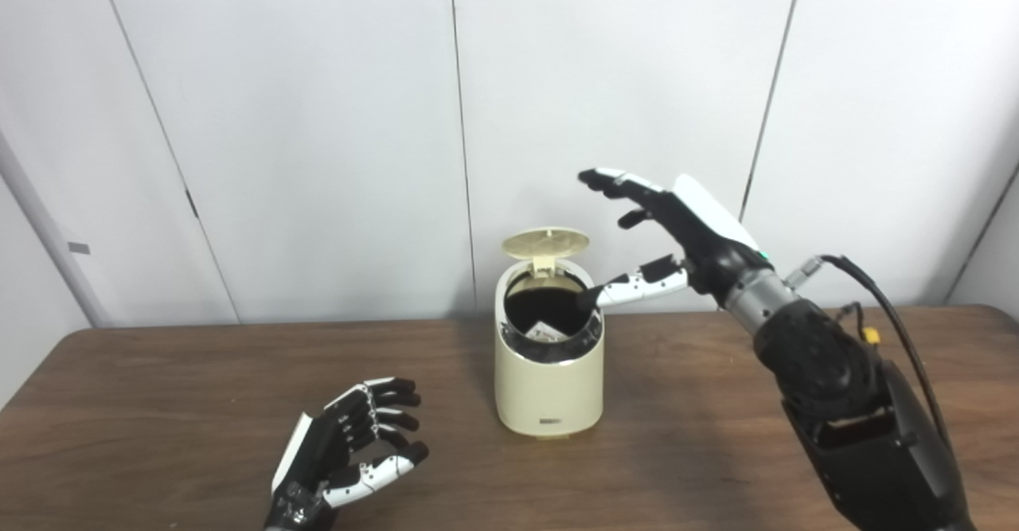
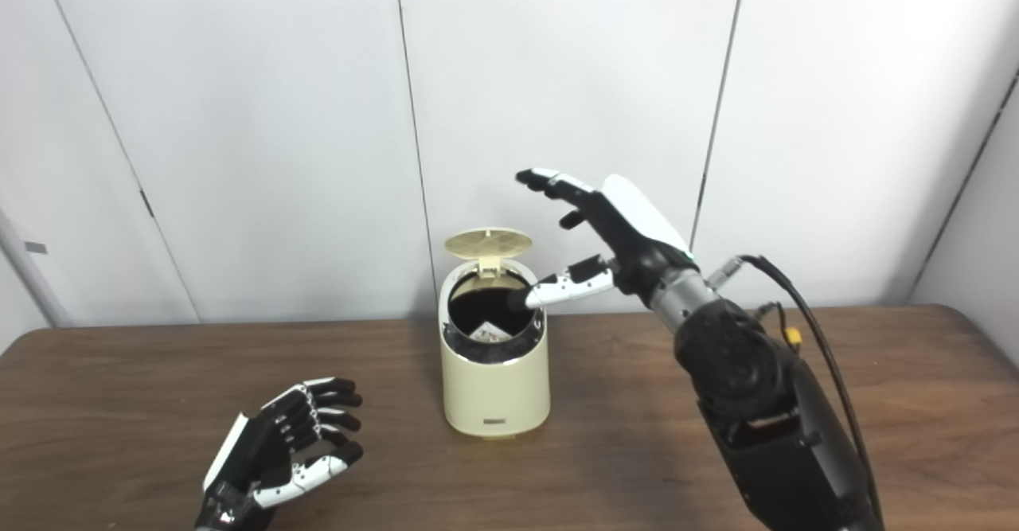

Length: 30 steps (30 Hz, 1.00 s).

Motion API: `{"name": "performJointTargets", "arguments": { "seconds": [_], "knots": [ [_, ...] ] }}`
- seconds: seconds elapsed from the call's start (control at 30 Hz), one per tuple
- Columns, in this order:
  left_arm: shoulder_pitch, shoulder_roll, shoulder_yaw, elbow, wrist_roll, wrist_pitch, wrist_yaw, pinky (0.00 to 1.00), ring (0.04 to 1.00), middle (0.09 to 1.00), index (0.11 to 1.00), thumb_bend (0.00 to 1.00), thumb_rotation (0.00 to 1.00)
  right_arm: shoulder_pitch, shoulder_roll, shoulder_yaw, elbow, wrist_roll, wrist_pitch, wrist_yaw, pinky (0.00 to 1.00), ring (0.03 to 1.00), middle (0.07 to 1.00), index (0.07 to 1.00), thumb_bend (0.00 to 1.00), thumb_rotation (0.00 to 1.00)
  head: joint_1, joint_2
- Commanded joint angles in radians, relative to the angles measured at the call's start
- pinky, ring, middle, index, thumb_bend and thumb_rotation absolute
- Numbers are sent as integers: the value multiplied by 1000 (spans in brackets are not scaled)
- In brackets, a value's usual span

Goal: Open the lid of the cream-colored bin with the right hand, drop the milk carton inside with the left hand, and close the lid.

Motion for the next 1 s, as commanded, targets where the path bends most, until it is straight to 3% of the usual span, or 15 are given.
{"name": "performJointTargets", "arguments": {
  "seconds": [0.0,0.17,0.33,0.5,0.8,0.97],
  "knots": [
    [-14,2,0,-11,1,-28,1,495,602,685,716,689,118,-68,-14,4,-1,-21,-5,4,739,900,897,866,744,320,0,0],
    [-15,3,-2,-11,7,-28,2,490,599,685,718,698,143,-100,-25,57,17,-63,-14,62,792,919,902,874,712,412,5,0],
    [-16,-2,1,-16,9,-22,9,480,598,683,720,699,147,-105,-21,76,46,-57,-62,69,849,956,906,872,675,477,7,3],
    [-14,-5,3,-20,12,-18,19,474,598,680,713,717,181,-98,-24,87,12,-71,-44,93,913,1000,909,863,665,519,9,8],
    [-14,-12,10,-23,5,-5,30,477,603,680,707,721,179,-68,-49,79,-62,-60,-51,144,882,999,890,854,682,522,11,15],
    [-14,-16,14,-25,11,-6,38,471,597,679,703,717,177,-51,-77,83,-112,-70,-21,191,889,1000,894,863,696,530,11,21]
  ]
}}
